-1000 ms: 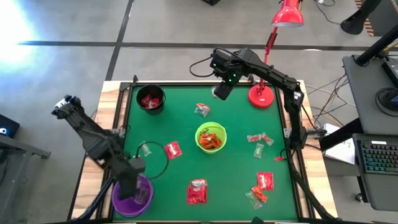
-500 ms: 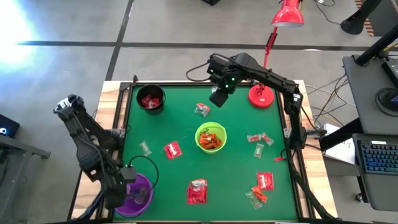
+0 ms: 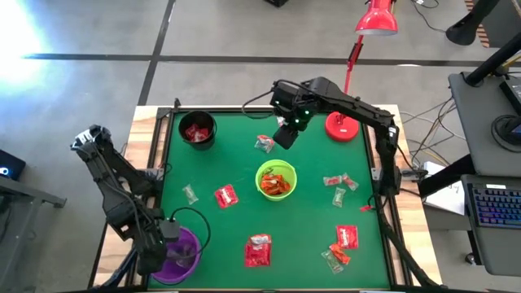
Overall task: Sort candy
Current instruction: Put the orange chocolate into the green bucket
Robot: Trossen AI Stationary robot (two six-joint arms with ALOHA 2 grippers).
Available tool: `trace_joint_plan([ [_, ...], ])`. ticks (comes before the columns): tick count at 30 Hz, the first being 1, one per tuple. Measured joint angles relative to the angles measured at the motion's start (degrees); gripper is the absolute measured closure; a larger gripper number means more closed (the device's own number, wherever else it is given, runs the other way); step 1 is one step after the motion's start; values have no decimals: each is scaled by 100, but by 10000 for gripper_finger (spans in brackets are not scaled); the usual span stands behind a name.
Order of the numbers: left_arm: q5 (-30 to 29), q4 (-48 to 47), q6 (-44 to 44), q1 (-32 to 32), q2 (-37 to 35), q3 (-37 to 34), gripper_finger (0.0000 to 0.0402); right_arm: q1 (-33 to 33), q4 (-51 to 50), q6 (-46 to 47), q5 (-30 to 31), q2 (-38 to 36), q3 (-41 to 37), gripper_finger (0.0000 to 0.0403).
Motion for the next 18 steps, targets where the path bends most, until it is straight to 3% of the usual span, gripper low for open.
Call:
trace_joint_plan([
  [9, -468, 2, -84, 1, -12, 0, 299, 813, -2, 889, 0, -784, 0, 275],
  [18, -970, 13, -326, 1, -12, 0, 299, 2214, 0, 1942, 352, -1399, -487, 275],
])
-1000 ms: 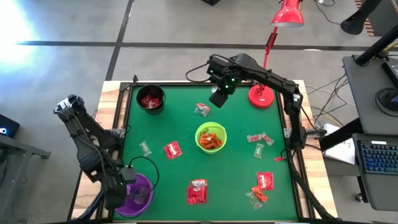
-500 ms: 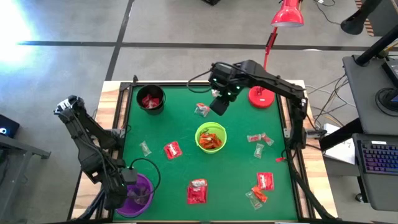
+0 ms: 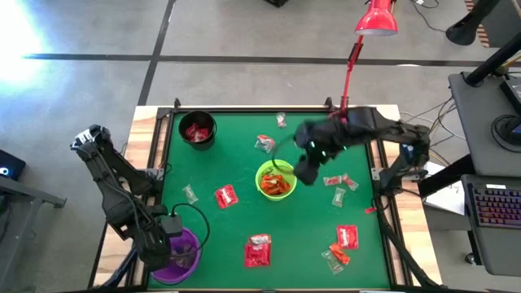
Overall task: Sort candy
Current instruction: Put the orange chocolate into the green bucket
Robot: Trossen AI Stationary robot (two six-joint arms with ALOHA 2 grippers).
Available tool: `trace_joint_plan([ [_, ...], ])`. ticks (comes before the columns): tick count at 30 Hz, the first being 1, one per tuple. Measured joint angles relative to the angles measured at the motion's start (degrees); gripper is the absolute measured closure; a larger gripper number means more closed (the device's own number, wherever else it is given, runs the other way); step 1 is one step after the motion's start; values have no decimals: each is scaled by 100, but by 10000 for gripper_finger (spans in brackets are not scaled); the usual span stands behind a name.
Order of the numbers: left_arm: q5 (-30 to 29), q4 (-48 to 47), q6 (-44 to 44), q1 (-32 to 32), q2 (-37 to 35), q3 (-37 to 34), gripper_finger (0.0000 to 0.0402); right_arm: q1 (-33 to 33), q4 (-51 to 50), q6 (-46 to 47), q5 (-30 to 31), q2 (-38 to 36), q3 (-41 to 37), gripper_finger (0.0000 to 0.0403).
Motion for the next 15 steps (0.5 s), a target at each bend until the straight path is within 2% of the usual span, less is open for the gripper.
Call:
trace_joint_plan([
  [6, 2, 0, -179, -2, -2, 0, 299, 1037, -7, 930, 279, -325, -726, 275],
  [15, -138, 1, -213, -2, -2, 0, 300, 2202, 6, 2396, 296, -508, -1849, 275],
])
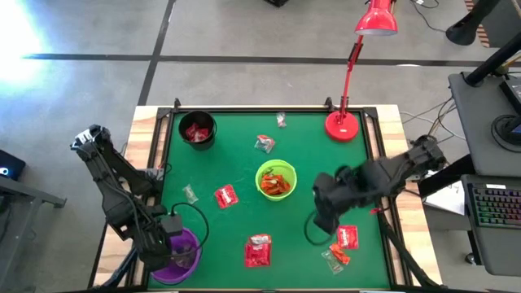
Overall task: Sort candy
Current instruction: Put the orange chocolate into the green bucket
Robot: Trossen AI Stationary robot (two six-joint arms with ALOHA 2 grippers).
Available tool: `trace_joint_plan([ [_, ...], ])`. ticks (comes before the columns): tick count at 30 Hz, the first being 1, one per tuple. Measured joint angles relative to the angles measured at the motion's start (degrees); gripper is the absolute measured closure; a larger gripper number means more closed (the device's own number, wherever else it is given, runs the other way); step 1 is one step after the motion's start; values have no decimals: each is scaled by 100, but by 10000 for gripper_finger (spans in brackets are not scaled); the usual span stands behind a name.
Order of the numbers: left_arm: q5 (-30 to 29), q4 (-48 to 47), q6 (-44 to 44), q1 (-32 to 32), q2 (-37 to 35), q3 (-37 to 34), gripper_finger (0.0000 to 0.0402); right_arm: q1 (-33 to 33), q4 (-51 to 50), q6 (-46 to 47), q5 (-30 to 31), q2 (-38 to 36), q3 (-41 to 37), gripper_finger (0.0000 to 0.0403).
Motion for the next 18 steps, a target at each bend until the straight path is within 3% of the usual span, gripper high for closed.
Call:
trace_joint_plan([
  [9, -59, 4, -59, 0, 0, -2, 300, 763, 38, 1190, 38, 50, -910, 275],
  [18, -61, 17, -87, 1, 0, -2, 299, 1147, 653, 1661, -244, 37, -1622, 275],
])
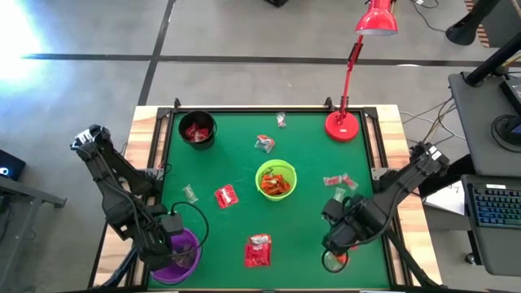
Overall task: Sort candy
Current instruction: Put the orange chocolate into the green bucket
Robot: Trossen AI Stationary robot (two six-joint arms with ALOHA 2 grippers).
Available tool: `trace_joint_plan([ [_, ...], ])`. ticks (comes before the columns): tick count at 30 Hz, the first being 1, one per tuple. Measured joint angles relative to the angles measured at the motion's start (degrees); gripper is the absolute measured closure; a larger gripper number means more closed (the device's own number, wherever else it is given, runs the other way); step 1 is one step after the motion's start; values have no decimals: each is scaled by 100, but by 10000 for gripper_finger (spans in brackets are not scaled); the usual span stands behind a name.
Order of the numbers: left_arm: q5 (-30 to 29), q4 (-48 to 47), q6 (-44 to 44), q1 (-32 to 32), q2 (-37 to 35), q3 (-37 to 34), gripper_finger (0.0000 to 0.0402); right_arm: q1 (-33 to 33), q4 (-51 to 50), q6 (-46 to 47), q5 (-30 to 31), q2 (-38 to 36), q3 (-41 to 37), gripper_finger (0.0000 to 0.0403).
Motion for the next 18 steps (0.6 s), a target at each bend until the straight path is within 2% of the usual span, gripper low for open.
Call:
trace_joint_plan([
  [4, -2, 0, 0, 0, 0, 0, 299, 91, 598, 104, -46, -7, -412, 275],
  [8, -4, -2, 0, 1, -2, -2, 299, 164, 794, 119, -67, 39, -723, 275],
  [18, -54, -6, 53, -1, -2, -4, 299, 143, 921, -175, -302, 160, -797, 289],
])
